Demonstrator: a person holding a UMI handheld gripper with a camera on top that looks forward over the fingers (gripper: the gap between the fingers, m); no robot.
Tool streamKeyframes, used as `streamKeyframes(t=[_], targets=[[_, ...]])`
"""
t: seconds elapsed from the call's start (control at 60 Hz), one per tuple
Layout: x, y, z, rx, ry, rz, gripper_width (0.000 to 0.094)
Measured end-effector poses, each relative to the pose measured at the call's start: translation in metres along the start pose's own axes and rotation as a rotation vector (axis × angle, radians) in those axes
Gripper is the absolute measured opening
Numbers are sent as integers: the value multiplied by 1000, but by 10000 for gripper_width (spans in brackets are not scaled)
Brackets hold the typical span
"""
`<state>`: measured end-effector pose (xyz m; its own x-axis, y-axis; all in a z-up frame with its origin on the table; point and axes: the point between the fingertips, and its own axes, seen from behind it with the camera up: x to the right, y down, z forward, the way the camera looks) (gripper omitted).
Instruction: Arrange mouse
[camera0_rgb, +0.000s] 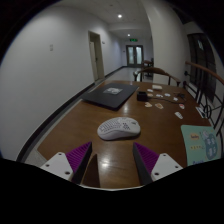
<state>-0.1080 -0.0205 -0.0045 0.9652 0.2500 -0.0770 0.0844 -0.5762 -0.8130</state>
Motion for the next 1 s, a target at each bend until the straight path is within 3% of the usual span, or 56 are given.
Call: streamKeyframes(t=[0.533,0.767,1.0], targets=[[-10,-54,98,-68,38,-16,852],[-14,-51,91,-68,1,13,834],[-8,-48,79,-82,25,38,842]])
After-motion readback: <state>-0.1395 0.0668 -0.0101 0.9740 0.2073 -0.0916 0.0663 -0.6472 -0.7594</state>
